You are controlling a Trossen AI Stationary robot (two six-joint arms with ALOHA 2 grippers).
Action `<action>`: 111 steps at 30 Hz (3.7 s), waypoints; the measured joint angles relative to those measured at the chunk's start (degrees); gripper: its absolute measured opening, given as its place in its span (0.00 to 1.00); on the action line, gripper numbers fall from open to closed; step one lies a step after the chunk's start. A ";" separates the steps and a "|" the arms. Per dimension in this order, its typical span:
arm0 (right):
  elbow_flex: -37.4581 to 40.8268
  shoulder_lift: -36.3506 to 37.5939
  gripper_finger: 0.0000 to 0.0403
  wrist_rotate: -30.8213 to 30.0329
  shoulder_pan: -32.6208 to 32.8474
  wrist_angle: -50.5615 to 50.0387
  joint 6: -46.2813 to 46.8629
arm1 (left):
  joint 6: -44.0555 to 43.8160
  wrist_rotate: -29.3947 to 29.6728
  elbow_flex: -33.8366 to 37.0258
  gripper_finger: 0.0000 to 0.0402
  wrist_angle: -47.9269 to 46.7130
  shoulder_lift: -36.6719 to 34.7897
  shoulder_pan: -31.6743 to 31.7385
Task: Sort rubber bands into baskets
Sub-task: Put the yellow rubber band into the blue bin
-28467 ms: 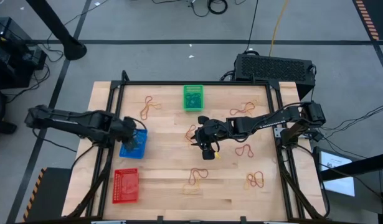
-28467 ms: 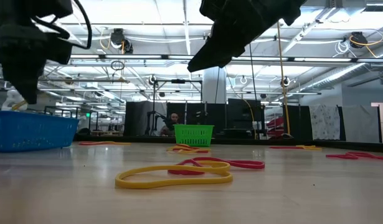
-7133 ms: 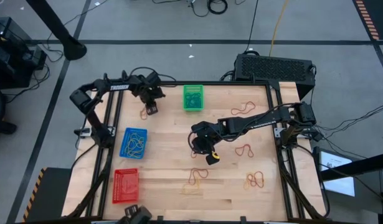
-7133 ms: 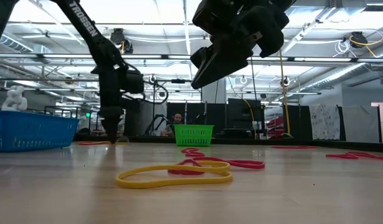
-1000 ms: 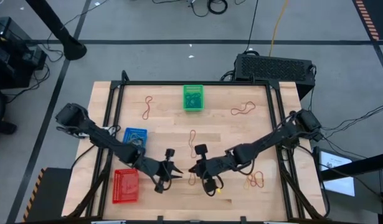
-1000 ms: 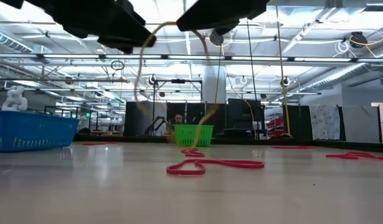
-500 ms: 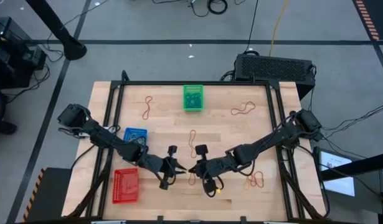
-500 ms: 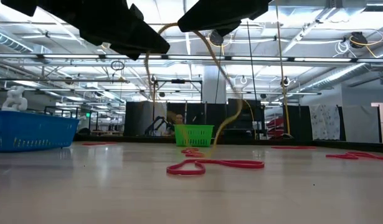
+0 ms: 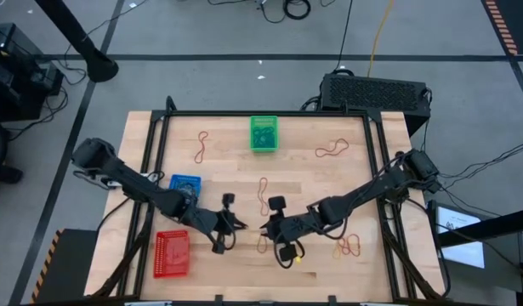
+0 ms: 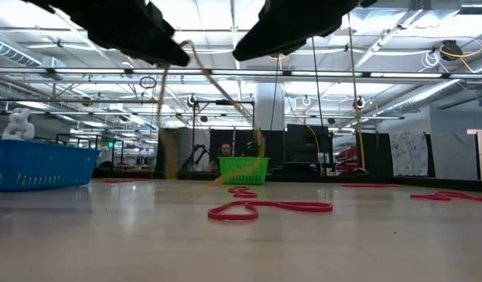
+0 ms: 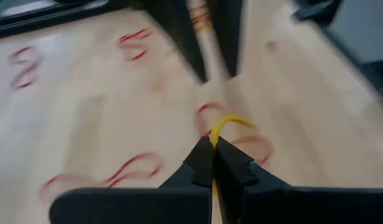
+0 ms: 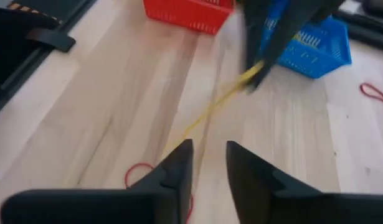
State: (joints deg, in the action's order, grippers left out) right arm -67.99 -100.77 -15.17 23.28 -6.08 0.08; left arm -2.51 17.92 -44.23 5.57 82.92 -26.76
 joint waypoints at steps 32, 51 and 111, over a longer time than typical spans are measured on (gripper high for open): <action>-0.09 0.28 0.40 21.19 5.04 -46.72 37.82 | -55.64 4.82 -5.01 0.01 -81.95 -39.52 0.00; 3.10 0.39 0.37 18.34 21.63 -55.92 52.91 | -53.69 2.04 -5.01 0.05 -80.60 -23.88 0.07; 10.42 2.24 0.00 19.38 9.98 -50.85 38.84 | -13.99 -4.00 -4.96 0.46 -30.99 -15.96 -2.51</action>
State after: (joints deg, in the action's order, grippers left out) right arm -57.57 -98.53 4.21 33.26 -56.93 38.92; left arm -16.50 13.93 -49.19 -25.42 66.96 -29.27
